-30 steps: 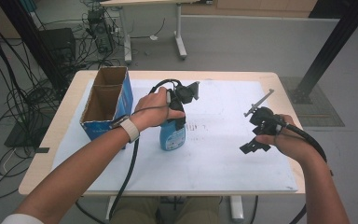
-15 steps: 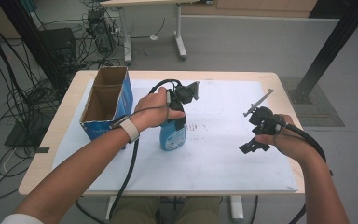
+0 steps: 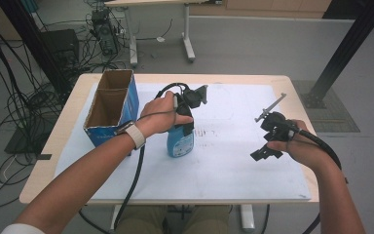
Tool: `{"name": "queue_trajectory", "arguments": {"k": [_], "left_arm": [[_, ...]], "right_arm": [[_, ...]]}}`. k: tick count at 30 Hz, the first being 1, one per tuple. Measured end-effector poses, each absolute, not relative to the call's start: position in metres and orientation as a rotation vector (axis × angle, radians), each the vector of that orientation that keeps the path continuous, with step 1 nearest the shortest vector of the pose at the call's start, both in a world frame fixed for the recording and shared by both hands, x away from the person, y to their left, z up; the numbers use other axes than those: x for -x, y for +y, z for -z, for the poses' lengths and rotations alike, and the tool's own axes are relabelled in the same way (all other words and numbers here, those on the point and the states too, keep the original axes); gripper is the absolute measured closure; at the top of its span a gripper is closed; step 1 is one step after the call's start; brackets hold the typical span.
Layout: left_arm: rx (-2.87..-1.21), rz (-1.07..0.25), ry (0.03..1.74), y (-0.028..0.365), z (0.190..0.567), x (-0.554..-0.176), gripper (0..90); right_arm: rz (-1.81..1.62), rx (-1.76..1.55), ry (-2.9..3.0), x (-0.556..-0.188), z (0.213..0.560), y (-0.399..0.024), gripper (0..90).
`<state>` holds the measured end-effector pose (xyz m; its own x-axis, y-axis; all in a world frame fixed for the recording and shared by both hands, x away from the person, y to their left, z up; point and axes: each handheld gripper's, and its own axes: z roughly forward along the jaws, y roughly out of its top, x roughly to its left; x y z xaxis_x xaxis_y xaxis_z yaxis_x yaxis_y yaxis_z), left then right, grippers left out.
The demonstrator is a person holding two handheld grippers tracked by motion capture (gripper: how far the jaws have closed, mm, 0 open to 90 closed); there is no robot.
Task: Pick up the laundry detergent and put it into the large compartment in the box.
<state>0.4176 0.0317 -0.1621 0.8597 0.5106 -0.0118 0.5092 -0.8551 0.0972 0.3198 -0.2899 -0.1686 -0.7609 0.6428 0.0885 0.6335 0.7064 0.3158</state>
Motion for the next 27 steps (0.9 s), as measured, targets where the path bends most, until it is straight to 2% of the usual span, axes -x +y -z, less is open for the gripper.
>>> {"name": "queue_trajectory", "arguments": {"k": [27], "left_arm": [[-2.931, -0.022, 0.806, 0.0327, 0.1622, -0.4167, 38.6]], "right_arm": [[-0.518, -1.078, 2.874, -0.3199, 0.1697, -0.2899, 11.4]]}}
